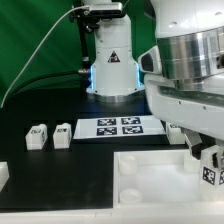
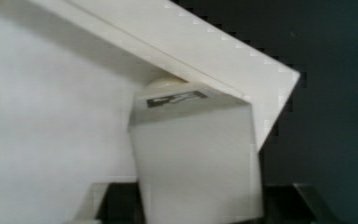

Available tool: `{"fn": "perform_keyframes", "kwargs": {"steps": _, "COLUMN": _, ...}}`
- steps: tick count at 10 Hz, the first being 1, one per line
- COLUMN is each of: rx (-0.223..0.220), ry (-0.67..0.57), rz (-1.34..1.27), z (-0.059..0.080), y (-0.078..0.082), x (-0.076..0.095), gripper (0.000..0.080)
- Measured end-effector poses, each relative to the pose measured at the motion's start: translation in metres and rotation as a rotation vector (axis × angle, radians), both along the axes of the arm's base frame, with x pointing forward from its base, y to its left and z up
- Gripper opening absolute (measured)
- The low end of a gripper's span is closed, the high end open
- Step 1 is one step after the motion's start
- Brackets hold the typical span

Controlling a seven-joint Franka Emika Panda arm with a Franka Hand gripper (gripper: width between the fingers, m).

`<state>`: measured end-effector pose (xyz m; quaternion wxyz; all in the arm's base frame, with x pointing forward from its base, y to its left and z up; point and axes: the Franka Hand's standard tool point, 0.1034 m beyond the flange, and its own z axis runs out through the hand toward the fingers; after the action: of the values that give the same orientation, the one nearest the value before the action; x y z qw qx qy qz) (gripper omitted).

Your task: Assemble one leg

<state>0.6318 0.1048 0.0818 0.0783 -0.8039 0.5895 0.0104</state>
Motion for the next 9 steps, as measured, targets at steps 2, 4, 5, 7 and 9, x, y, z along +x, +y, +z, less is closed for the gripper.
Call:
{"fn": "perform_keyframes", "kwargs": {"steps": 2, "rx": 0.033, "ry": 0.058, "rz": -0.371, "z": -0.0002, "y": -0.0025, "x": -0.0020, "gripper": 0.0304}}
{"fn": "perform_keyframes", "kwargs": {"steps": 4, "rx": 0.072, "ry": 0.111, "rz": -0.725, "z": -0.0001, "y": -0.0007, "x": -0.0048, "gripper": 0.0304}}
{"fn": "perform_keyframes", "kwargs": {"steps": 5, "rx": 0.090, "ry": 0.127, "rz": -0.845, "z": 0.0011, "y": 0.0006, "x": -0.0043, "gripper": 0.0304}}
{"fn": "perform_keyframes", "kwargs": {"steps": 7, "rx": 0.105, "ry": 0.122, "rz": -0.868, "z": 0.0016, "y": 0.0013, "x": -0.0044, "gripper": 0.0305}}
{"fn": "perform_keyframes", "kwargs": {"steps": 9, "rx": 0.098, "ry": 0.119, "rz": -0.886, "z": 0.0020, "y": -0.0007, "x": -0.0051, "gripper": 0.0305}}
